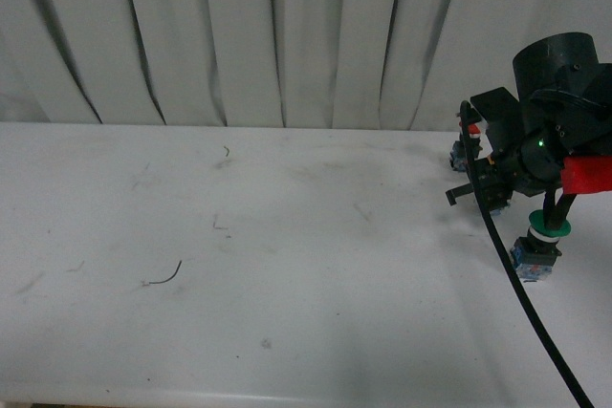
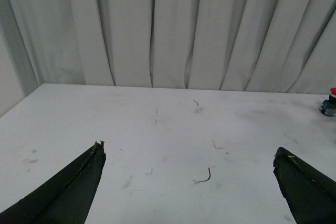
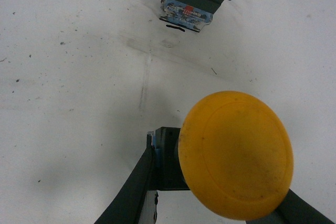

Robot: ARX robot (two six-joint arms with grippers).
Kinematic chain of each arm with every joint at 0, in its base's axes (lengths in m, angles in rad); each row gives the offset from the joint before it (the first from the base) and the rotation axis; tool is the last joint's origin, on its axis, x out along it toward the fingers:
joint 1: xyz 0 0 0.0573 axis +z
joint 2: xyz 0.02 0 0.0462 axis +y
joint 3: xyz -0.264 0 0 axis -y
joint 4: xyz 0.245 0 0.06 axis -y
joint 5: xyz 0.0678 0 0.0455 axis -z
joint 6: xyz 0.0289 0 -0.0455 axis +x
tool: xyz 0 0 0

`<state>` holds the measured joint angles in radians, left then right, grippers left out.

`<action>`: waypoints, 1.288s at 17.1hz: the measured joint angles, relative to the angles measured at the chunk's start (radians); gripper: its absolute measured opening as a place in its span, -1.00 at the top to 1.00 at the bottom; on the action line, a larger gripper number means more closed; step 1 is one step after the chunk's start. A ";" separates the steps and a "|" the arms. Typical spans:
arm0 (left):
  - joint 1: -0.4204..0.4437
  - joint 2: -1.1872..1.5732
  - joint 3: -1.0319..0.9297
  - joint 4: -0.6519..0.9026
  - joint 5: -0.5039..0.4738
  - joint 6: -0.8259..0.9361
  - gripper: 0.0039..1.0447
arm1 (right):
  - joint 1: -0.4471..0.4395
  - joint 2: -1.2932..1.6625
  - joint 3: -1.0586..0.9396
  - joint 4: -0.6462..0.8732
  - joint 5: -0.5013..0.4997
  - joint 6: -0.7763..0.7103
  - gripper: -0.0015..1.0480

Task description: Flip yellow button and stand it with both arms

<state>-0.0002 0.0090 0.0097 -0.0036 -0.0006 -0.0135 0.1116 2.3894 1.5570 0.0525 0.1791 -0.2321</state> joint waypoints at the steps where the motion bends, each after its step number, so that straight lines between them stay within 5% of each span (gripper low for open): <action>1: 0.000 0.000 0.000 0.000 0.000 0.000 -0.88 | 0.000 0.000 0.000 -0.001 0.000 0.000 0.31; 7: 0.000 0.000 0.000 0.000 0.000 0.000 -0.88 | 0.000 0.001 0.000 -0.003 -0.002 0.008 0.31; 13: 0.000 0.000 0.000 0.000 0.000 0.000 -0.88 | 0.000 0.014 0.000 -0.003 -0.012 0.014 -0.88; 22: 0.000 0.000 0.000 0.000 0.000 0.000 -0.88 | -0.001 -0.012 -0.027 0.016 -0.066 0.031 -0.87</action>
<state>-0.0002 0.0090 0.0097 -0.0036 -0.0006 -0.0135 0.1108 2.3772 1.5299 0.0681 0.1135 -0.2016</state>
